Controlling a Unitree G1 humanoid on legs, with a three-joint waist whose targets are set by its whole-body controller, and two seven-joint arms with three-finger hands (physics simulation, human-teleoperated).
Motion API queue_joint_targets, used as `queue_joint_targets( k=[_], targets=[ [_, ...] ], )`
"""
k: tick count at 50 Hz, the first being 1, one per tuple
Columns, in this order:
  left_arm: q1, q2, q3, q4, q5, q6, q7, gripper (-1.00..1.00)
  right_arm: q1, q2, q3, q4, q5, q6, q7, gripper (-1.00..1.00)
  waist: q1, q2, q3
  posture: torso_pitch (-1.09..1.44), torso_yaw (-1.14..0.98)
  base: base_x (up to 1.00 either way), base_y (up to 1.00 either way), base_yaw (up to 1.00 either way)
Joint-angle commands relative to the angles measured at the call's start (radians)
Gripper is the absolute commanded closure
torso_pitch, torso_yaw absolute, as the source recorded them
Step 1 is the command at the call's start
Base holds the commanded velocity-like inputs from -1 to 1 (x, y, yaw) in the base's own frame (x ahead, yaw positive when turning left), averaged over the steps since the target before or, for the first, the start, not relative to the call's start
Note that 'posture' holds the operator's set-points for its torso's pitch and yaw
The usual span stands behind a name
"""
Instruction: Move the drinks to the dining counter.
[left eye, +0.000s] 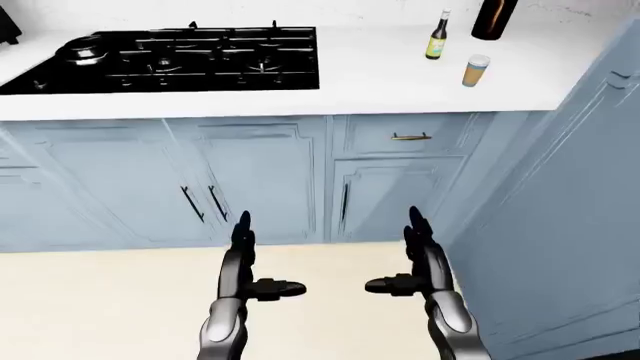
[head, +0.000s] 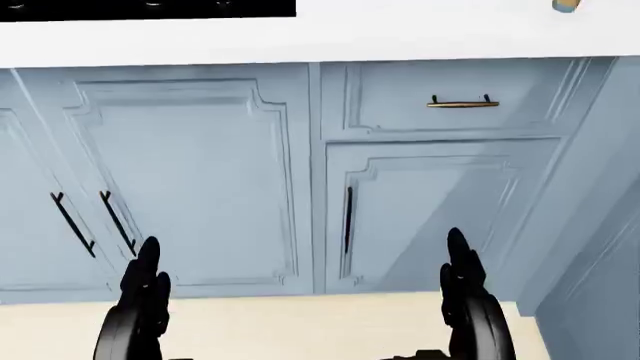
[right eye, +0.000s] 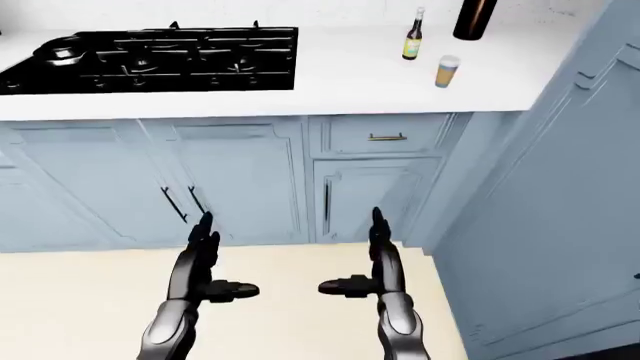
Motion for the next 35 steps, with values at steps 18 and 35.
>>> queue_joint_targets(
  k=[18, 35],
  targets=[
    [-0.058, 0.012, 0.01, -0.381, -0.016, 0.178, -0.015, -1.0, -0.077, -0.023, -0.041, -0.249, 0.046, 0.081, -0.009, -1.0, 0.008, -0.005, -0.088, 0.0, 0.0, 0.0, 0.0, 0.0],
    [-0.178, 0.019, -0.004, -0.62, 0.007, 0.448, -0.021, -1.0, -0.119, -0.043, -0.079, -0.507, 0.078, 0.317, -0.013, -1.0, 0.025, 0.053, -0.052, 0.0, 0.0, 0.05, -0.13, 0.0]
  ],
)
